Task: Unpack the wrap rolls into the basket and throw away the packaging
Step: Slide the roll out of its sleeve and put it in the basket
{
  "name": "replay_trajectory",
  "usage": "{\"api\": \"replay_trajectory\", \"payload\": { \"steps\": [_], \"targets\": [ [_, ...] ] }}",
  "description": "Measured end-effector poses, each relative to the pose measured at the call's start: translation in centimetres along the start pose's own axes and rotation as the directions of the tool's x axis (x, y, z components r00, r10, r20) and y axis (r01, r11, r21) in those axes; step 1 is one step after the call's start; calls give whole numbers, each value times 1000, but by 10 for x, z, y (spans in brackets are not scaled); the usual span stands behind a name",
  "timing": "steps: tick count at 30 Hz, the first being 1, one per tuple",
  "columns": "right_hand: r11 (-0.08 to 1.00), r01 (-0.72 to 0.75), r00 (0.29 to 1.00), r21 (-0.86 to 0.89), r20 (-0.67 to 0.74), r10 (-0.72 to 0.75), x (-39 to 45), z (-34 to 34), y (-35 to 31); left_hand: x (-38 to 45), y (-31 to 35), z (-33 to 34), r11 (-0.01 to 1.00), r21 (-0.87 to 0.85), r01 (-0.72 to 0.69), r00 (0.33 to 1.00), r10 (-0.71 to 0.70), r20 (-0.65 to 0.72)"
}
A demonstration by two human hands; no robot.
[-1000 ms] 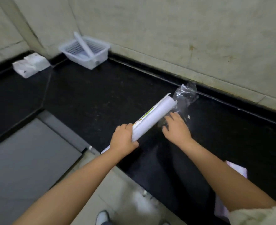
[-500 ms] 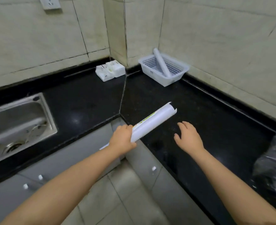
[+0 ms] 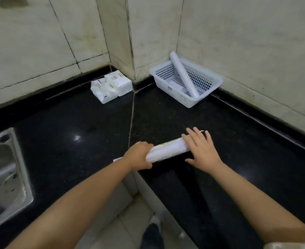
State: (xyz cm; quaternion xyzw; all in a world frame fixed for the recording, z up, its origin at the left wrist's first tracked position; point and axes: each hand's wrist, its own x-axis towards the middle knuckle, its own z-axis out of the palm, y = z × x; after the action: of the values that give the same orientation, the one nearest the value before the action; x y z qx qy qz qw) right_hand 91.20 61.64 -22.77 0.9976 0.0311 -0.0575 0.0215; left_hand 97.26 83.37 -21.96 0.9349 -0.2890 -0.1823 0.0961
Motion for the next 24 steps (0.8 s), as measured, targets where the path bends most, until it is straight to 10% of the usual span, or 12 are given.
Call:
{"api": "replay_trajectory", "payload": {
  "steps": [9,17,24],
  "targets": [
    [973,-103,988,208,134,76,71,26,47,133,-1,-32,953,125,-276,948,249,201],
    [915,-317,939,250,215,266,85,42,57,196,-11,-23,934,76,-348,937,344,57],
    [940,-163,951,300,-207,230,86,21,48,197,-48,-12,945,65,-320,936,326,-135]
  ]
}}
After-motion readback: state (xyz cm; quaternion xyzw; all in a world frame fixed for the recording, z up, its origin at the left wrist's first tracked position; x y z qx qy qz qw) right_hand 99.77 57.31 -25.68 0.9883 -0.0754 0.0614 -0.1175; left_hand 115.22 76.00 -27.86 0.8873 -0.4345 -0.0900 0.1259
